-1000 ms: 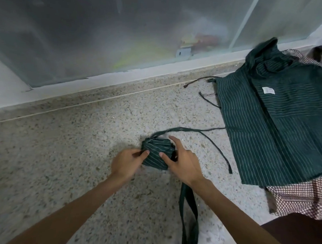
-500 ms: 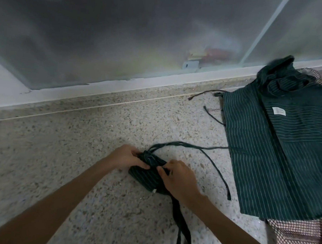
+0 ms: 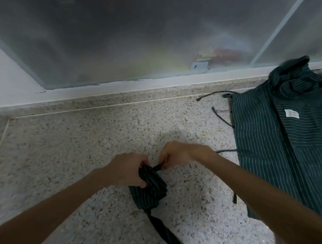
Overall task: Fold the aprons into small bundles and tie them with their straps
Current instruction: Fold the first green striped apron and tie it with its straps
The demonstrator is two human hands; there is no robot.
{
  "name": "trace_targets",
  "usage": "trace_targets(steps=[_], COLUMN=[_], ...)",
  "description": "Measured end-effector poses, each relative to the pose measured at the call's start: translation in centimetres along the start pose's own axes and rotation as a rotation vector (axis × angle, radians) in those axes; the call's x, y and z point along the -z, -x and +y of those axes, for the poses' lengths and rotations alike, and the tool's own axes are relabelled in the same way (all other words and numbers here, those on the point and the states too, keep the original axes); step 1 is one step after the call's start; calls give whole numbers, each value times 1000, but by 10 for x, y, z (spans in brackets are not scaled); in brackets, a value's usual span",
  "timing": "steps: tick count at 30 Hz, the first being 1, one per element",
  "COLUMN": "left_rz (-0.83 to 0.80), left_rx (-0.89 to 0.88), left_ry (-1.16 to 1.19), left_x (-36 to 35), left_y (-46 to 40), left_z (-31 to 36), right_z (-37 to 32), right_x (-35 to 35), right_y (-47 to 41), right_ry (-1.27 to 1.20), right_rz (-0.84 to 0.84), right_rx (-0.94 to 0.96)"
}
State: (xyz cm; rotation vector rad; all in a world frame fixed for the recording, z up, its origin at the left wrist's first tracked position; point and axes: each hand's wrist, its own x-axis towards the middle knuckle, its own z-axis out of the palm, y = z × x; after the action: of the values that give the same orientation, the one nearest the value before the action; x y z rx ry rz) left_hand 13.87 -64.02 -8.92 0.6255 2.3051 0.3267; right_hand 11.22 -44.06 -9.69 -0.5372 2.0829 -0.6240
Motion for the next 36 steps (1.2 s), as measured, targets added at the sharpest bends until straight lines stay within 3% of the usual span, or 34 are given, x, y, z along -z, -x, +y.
trace_targets(steps=[3,6,9,12,15,17,19,20,22,23,26,28,30,32,34,36], left_rz=[36,-13,-44,21,139,99,-12,-59,-116,-124,-195,-222,-218,-187,-146,-109], left_rx=[-90,-194,-222,-120,13,84,71,51,1,-15,-7,16,25,20,10,-25], left_ry=[113,272,206,94,113,191,227,210,146,119,4,-65,-80,-49,28,87], left_x=[0,5,12,19,27,35,45,49,55,57,60,60,58,54,48,41], left_y=[11,20,25,27,21,14,8,6,4,2,2,5,10,14,17,17], left_z=[-8,-11,-11,-11,-7,0,11,18,31,34,37,30,18,7,-5,-11], right_z=[4,13,23,25,22,22,27,33,39,41,51,63,74,76,63,35], right_x=[8,20,39,62,70,63,54,51,51,50,35,30,33,36,32,20], right_y=[17,33,53,70,82,90,103,106,115,116,117,127,142,152,149,132], right_ry=[-275,-402,-341,-328,-29,93,402,545,692,742,884,905,708,454,401,381], right_rz=[-40,-50,-156,-163,-116,-97,70,242,549,575,424,456,386,178,26,186], right_rx=[28,11,-42,-181,-332,-446,-412,-339,-225,-220,-298,-464,-697,-828,-828,-599])
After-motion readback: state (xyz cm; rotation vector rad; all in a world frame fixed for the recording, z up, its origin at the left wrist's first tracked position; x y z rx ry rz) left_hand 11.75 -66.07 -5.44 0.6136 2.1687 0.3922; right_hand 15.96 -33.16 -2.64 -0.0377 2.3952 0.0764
